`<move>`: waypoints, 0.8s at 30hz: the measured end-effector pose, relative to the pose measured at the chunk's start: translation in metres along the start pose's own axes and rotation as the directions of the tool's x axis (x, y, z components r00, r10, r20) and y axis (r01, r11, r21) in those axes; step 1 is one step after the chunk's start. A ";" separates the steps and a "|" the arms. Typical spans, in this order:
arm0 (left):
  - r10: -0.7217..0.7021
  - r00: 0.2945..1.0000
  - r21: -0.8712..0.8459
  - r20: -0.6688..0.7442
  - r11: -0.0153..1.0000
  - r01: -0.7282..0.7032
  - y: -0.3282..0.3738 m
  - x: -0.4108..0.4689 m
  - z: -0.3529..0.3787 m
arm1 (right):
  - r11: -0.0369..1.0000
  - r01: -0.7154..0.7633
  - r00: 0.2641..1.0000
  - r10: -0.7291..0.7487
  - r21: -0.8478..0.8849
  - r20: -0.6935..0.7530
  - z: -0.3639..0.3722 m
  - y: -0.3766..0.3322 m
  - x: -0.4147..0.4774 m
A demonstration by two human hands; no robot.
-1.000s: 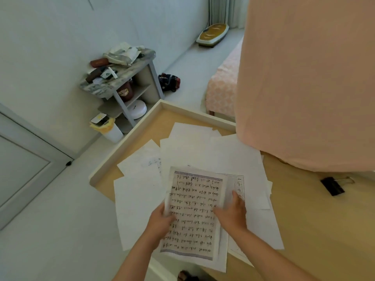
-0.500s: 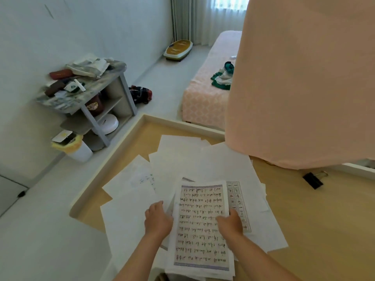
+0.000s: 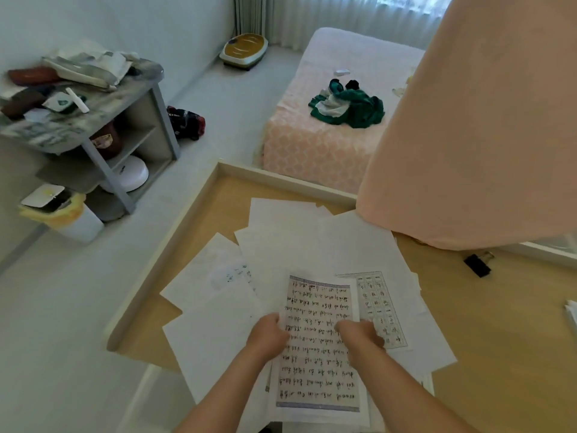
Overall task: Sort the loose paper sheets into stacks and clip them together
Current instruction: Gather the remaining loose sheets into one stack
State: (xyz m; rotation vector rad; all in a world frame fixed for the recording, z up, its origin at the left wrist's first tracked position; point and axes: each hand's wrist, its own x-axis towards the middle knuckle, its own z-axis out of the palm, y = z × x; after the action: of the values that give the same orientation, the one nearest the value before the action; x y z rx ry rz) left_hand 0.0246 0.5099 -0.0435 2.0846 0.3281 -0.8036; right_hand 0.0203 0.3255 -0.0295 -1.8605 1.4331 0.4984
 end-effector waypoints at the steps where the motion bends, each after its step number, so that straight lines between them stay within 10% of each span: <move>1: 0.027 0.999 0.013 0.017 1.000 -0.027 -0.001 -0.001 -0.002 | 1.000 -0.003 1.000 0.003 0.005 -0.019 0.000 0.001 -0.002; 6: 0.144 0.989 0.025 0.015 0.989 -0.145 -0.006 -0.006 -0.009 | 0.996 0.026 1.000 -0.026 0.089 -0.001 0.003 -0.002 -0.003; 12: 0.045 0.999 -0.468 -0.030 0.882 -0.054 -0.009 -0.013 -0.038 | 0.977 0.210 0.978 -0.209 -0.029 0.019 0.005 -0.008 -0.007; 16: 0.030 0.996 -0.652 0.085 0.758 0.033 -0.022 -0.010 -0.063 | 0.930 0.296 0.907 -0.345 0.217 0.243 0.001 -0.016 -0.016; 20: 0.110 0.983 -0.291 0.147 0.955 -0.063 -0.025 -0.013 -0.062 | 0.945 0.315 0.890 -0.327 0.087 0.317 0.007 -0.017 -0.022; 24: 0.273 0.933 0.388 -0.234 0.906 -0.168 -0.039 -0.006 -0.080 | 0.915 0.399 0.897 -0.378 -0.052 0.229 0.009 -0.016 -0.021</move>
State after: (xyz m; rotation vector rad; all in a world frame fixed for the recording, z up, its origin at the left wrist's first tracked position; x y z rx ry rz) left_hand 0.0342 0.5975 -0.0302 2.5387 0.0903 -0.4474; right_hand 0.0300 0.3482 -0.0158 -2.0362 0.8754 0.5546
